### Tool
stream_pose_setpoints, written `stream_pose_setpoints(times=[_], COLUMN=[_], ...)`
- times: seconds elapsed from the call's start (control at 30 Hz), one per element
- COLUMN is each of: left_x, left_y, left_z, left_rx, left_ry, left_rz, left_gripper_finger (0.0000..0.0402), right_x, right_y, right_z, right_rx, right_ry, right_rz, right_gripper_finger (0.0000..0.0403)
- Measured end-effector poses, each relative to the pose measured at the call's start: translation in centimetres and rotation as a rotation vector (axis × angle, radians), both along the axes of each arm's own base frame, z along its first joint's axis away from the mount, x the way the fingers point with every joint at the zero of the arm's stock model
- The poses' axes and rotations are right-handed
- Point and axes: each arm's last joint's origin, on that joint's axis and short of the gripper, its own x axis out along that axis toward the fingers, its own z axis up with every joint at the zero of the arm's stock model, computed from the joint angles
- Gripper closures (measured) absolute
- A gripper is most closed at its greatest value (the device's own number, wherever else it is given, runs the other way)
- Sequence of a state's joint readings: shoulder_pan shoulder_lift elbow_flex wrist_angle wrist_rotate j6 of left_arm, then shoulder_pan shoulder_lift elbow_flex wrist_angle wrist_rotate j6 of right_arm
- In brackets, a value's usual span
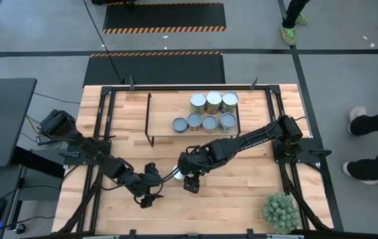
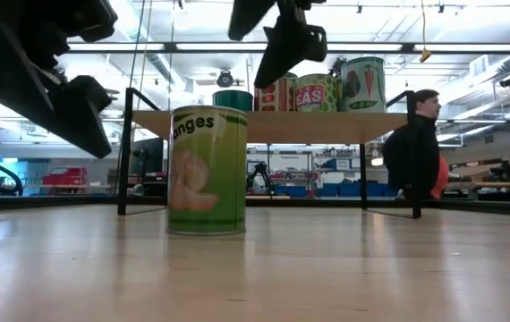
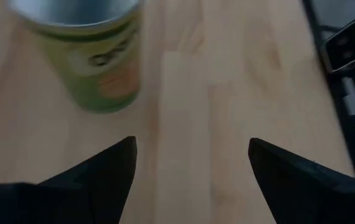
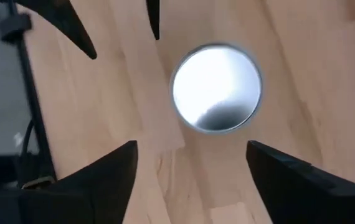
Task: Pick and place cans onto a shelf
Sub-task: Put the canned oranges on the shelf
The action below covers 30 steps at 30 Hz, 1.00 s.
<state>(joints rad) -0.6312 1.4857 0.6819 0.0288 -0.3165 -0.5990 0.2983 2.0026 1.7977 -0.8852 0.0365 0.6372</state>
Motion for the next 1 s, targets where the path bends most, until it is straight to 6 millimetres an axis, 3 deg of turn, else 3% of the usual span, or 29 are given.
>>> stream_pose_setpoints(times=[0.3, 0.67, 1.0], left_x=[-1.7, -4.8, -5.7], left_y=[1.4, 3.3, 4.0], left_z=[2.5, 4.5, 5.9], left_rx=[0.069, 0.142, 0.097], left_ry=[-0.017, 0.038, -0.004], left_rz=[0.020, 0.108, 0.136], left_gripper_finger=[0.0089, 0.0089, 0.0089], right_x=[0.8, 2.9, 2.9], right_y=[2.8, 1.3, 0.7], right_z=[-0.9, -2.7, -3.8], right_rx=[-0.167, -0.228, -0.268], right_ry=[-0.168, -0.226, -0.193], right_rz=[0.005, -0.118, -0.079], right_gripper_finger=[0.0054, 0.0050, 0.0048])
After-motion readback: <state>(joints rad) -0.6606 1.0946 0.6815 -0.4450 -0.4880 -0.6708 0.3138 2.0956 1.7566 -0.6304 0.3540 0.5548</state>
